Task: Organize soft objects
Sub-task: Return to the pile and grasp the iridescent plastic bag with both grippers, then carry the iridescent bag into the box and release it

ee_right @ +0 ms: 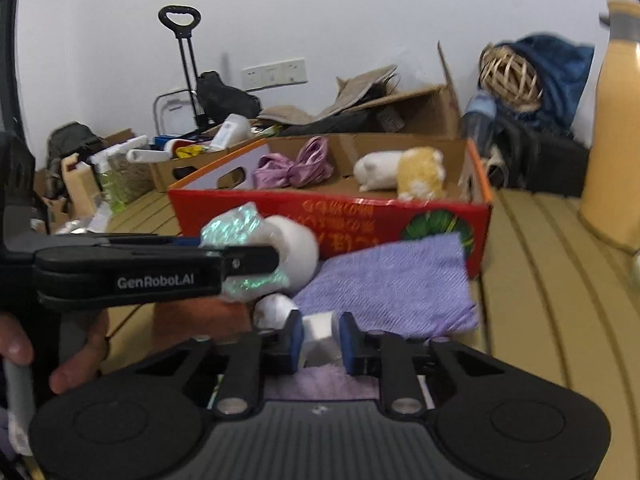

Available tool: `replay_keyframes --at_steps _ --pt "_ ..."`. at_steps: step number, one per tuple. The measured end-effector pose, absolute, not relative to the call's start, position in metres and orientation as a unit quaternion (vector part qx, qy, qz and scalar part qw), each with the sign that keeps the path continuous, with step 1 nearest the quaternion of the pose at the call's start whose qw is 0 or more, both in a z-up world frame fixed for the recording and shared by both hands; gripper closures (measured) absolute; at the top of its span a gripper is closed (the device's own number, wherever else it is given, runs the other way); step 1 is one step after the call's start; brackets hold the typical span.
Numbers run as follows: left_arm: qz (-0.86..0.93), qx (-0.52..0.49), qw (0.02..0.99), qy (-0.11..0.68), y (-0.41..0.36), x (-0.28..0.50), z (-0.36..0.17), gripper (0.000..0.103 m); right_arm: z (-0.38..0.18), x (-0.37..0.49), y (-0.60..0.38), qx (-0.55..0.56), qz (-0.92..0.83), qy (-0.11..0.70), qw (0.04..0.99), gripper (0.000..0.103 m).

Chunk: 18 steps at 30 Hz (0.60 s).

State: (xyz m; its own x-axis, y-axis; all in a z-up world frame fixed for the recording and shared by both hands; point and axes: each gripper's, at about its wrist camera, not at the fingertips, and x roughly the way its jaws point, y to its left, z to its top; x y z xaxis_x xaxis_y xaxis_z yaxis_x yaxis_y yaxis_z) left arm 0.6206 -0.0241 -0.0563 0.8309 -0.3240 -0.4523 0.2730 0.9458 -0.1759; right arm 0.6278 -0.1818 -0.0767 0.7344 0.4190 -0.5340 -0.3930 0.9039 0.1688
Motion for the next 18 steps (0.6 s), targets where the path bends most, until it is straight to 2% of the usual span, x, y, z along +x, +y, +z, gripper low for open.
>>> replay_keyframes --at_steps 7,11,18 --pt "-0.178 -0.072 0.955 0.227 -0.015 0.603 -0.034 0.066 -0.070 0.622 -0.184 0.037 0.220 0.272 0.936 0.089" --pt "-0.185 -0.068 0.963 0.182 -0.007 0.559 -0.003 0.066 -0.047 0.602 -0.194 0.058 0.217 0.226 0.948 0.089" --pt "-0.162 -0.079 0.971 0.159 0.021 0.464 0.026 0.065 -0.008 0.529 -0.209 0.109 0.222 0.171 0.954 0.089"
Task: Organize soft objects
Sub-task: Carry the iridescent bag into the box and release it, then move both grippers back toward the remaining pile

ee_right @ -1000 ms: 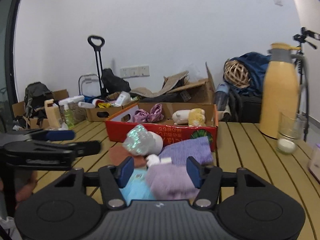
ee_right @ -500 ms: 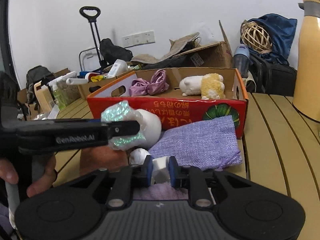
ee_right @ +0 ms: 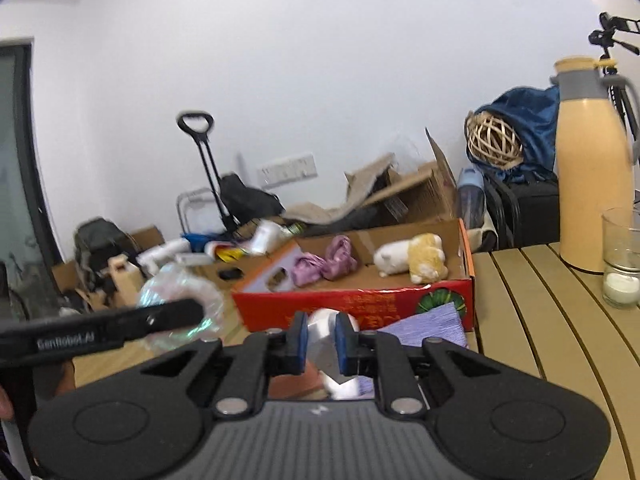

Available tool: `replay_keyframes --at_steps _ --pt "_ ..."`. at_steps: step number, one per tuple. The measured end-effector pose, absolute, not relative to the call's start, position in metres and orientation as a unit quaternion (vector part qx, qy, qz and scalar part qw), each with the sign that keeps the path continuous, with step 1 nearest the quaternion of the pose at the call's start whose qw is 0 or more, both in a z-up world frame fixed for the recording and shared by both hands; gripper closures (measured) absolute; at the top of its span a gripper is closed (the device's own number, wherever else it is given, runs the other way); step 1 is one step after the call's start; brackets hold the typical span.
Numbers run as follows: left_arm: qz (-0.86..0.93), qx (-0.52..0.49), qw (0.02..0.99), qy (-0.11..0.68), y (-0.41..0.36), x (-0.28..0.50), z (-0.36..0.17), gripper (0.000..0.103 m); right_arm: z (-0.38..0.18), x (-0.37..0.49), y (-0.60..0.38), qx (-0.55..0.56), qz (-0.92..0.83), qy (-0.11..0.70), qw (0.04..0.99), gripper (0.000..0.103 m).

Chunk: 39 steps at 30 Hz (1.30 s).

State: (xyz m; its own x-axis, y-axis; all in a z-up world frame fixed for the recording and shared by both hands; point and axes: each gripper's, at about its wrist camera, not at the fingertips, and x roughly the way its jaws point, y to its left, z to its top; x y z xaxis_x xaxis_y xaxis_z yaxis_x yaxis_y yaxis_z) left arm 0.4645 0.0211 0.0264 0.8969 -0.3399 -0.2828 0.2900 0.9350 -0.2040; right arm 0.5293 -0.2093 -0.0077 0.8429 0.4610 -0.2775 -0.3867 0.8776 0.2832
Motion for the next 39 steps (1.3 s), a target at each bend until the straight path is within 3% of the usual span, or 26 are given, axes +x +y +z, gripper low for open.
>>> replay_keyframes --at_steps 10,17,24,30,34,39 --pt "-0.131 -0.092 0.978 0.135 0.049 0.401 0.044 0.065 0.022 0.448 -0.204 0.106 0.237 0.142 0.955 0.089" --pt "-0.132 -0.061 0.979 0.145 0.055 0.458 0.048 0.064 0.035 0.462 -0.186 0.079 0.247 0.145 0.955 0.089" --pt "-0.126 -0.039 0.965 0.225 0.068 0.637 0.046 0.063 0.055 0.619 -0.152 0.100 0.277 0.213 0.932 0.089" --pt "-0.103 0.008 0.953 0.285 0.061 0.763 0.012 0.059 0.018 0.799 -0.110 0.157 0.252 0.338 0.893 0.089" --pt "-0.094 0.004 0.946 0.311 0.068 0.797 -0.013 0.045 -0.019 0.872 -0.091 0.191 0.223 0.387 0.874 0.085" --pt "-0.116 -0.015 0.951 0.287 0.081 0.790 -0.009 0.036 -0.056 0.906 -0.086 0.250 0.223 0.426 0.840 0.081"
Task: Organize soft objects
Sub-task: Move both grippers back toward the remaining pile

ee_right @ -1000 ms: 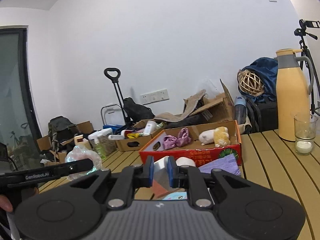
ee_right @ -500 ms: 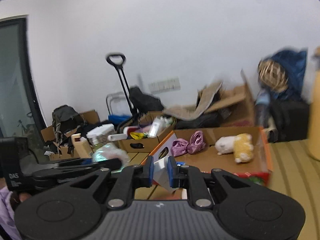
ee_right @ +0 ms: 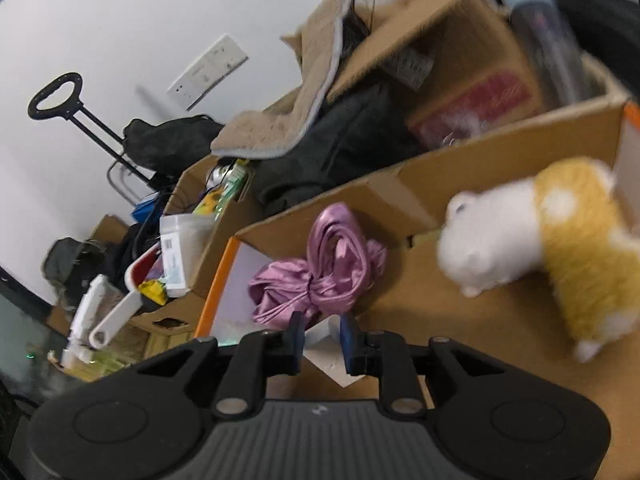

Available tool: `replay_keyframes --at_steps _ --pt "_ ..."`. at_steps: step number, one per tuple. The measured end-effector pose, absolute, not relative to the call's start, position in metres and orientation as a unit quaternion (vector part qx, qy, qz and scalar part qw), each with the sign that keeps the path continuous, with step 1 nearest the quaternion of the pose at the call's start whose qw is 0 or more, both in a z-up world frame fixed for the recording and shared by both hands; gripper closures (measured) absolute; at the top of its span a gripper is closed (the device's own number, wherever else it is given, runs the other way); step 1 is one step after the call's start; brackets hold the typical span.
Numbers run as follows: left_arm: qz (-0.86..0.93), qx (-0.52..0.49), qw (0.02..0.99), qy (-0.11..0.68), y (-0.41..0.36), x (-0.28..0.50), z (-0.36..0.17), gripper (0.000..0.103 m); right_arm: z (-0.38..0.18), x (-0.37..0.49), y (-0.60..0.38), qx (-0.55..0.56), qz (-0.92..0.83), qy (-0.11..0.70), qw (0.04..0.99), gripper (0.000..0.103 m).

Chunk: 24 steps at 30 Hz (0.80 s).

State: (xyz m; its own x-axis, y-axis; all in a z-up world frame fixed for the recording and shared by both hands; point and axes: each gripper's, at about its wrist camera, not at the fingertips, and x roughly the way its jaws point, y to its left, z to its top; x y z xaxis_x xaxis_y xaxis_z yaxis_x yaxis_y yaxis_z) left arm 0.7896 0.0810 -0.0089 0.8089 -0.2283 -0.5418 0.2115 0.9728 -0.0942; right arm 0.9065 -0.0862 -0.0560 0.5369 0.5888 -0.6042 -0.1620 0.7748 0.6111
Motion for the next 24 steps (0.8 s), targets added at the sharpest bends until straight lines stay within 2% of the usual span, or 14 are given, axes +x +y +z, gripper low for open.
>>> replay_keyframes --at_steps 1,6,9,13,16,20,24 --pt "-0.110 -0.012 0.953 0.281 0.083 0.786 -0.005 0.034 -0.058 0.907 -0.084 0.253 0.233 0.430 0.835 0.078" --pt "-0.076 -0.006 0.963 0.260 0.094 0.765 0.028 0.032 -0.038 0.894 -0.089 0.243 0.241 0.410 0.845 0.076" --pt "-0.067 -0.006 0.968 0.243 0.102 0.732 0.057 0.032 -0.004 0.869 -0.101 0.225 0.240 0.389 0.861 0.075" --pt "-0.066 -0.001 0.975 0.212 0.103 0.673 0.093 0.030 0.049 0.818 -0.125 0.187 0.240 0.356 0.884 0.066" --pt "-0.068 -0.010 0.980 0.186 0.100 0.621 0.109 0.027 0.083 0.771 -0.142 0.148 0.240 0.329 0.901 0.064" --pt "-0.085 -0.020 0.984 0.152 0.090 0.535 0.105 0.021 0.101 0.681 -0.166 0.088 0.239 0.279 0.926 0.055" --pt "-0.107 -0.006 0.986 0.128 0.069 0.456 0.078 0.016 0.085 0.579 -0.183 0.035 0.238 0.230 0.943 0.055"
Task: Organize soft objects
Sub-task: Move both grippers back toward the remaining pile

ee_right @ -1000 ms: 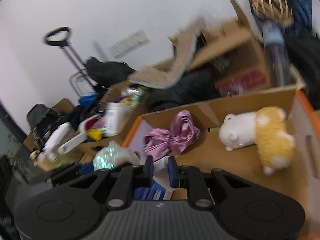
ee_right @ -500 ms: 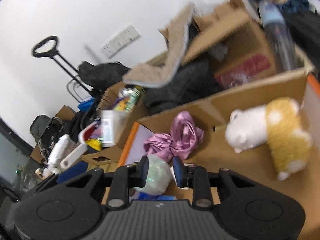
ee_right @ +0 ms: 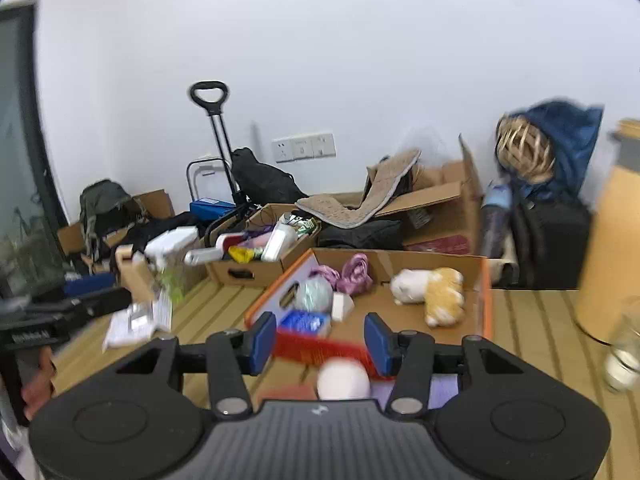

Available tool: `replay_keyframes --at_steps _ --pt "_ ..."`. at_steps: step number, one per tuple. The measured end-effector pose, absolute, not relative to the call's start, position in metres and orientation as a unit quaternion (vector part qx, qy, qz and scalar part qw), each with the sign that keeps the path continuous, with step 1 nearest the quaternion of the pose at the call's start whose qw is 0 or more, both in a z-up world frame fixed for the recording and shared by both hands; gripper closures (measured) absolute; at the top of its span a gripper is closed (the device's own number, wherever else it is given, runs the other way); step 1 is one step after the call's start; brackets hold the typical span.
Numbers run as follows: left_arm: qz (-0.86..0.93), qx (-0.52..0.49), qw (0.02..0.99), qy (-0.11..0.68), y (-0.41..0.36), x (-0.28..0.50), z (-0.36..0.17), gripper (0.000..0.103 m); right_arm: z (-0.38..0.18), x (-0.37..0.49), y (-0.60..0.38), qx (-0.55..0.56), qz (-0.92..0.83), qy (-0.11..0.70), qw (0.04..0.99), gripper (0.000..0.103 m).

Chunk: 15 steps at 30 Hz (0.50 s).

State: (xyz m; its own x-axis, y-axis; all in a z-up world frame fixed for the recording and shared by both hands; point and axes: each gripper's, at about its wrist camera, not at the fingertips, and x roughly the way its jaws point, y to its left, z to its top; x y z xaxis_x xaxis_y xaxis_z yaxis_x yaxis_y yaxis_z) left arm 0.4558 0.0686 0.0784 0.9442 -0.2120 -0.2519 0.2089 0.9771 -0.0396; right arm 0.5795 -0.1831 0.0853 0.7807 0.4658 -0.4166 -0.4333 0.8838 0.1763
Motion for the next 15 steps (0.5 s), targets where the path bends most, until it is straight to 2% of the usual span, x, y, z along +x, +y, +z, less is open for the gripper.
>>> replay_keyframes --at_steps 7,12,15 --pt "-0.096 0.006 0.987 0.133 0.040 0.351 0.021 0.015 0.033 0.428 -0.188 -0.059 0.178 0.151 0.971 0.051" --pt "-0.085 -0.024 0.985 0.152 0.041 0.311 0.002 0.015 -0.009 0.360 -0.196 -0.003 0.156 0.160 0.975 0.050" --pt "-0.079 -0.016 0.985 0.156 0.039 0.306 0.000 0.015 -0.020 0.344 -0.194 -0.014 0.170 0.183 0.968 0.050"
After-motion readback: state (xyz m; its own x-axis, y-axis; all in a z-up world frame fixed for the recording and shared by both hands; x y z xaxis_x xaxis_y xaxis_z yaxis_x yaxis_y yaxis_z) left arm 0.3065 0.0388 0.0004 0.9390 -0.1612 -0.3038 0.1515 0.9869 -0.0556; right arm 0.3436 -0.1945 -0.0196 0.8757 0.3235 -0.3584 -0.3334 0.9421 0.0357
